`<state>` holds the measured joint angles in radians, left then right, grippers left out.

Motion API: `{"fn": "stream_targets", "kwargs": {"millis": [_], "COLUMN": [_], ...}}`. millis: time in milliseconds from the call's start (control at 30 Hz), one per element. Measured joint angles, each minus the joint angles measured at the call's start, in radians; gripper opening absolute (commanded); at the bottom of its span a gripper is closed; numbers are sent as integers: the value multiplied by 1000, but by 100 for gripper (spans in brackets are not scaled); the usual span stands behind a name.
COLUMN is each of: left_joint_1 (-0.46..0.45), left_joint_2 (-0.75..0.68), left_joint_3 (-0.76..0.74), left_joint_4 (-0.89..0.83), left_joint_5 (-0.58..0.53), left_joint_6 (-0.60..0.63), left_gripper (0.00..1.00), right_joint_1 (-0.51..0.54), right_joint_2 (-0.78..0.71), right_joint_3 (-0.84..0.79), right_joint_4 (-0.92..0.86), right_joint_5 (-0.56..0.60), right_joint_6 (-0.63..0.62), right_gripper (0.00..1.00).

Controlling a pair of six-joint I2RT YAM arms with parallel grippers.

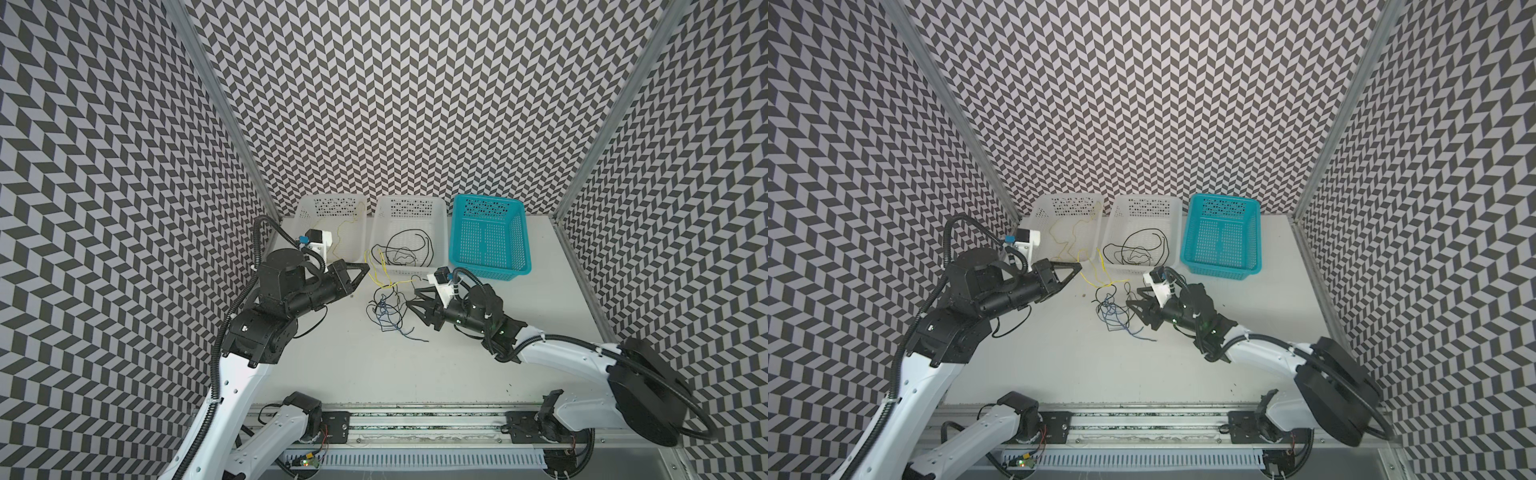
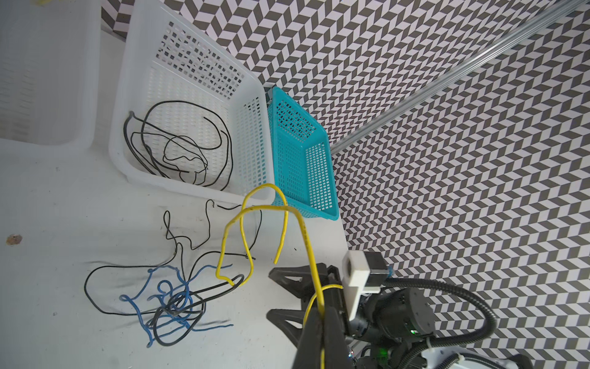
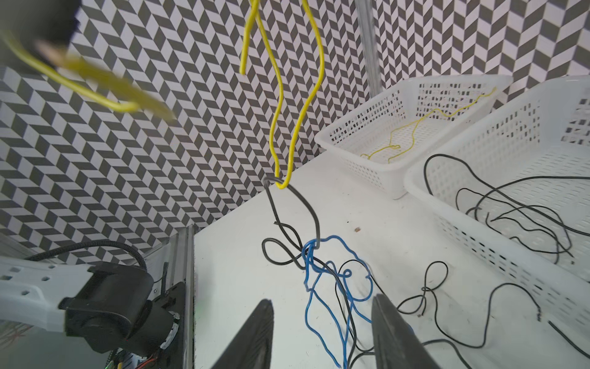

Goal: Untangle the cables

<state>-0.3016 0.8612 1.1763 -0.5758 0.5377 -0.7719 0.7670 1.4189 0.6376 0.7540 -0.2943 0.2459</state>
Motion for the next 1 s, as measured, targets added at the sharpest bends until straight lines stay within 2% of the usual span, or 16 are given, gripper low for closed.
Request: {"fn": "stream_targets", "kwargs": {"millis": [200,433,700,1000], "left_joint_1": [0,0,0,0], "left_joint_2": [-8,-8,-9,-13], "left_joint_3": [-1,-15,-33,-33], "left_joint_4": [35,56,62,68], "left_joint_5": [23,38,42,39], "left_joint_6": [-40,-62,-68,-67], "left_gripper": [0,0,0,0], "right_joint_1": [18,29,50,70], "right_joint_2": [192,284,305,336], "right_joint_3": [13,67,98,91], "right_joint_4": [274,458,523,534], "right_joint_5": [58,111,107,106], "right_joint_6": [47,96,119,121], "right_gripper": [47,44,38,39]}}
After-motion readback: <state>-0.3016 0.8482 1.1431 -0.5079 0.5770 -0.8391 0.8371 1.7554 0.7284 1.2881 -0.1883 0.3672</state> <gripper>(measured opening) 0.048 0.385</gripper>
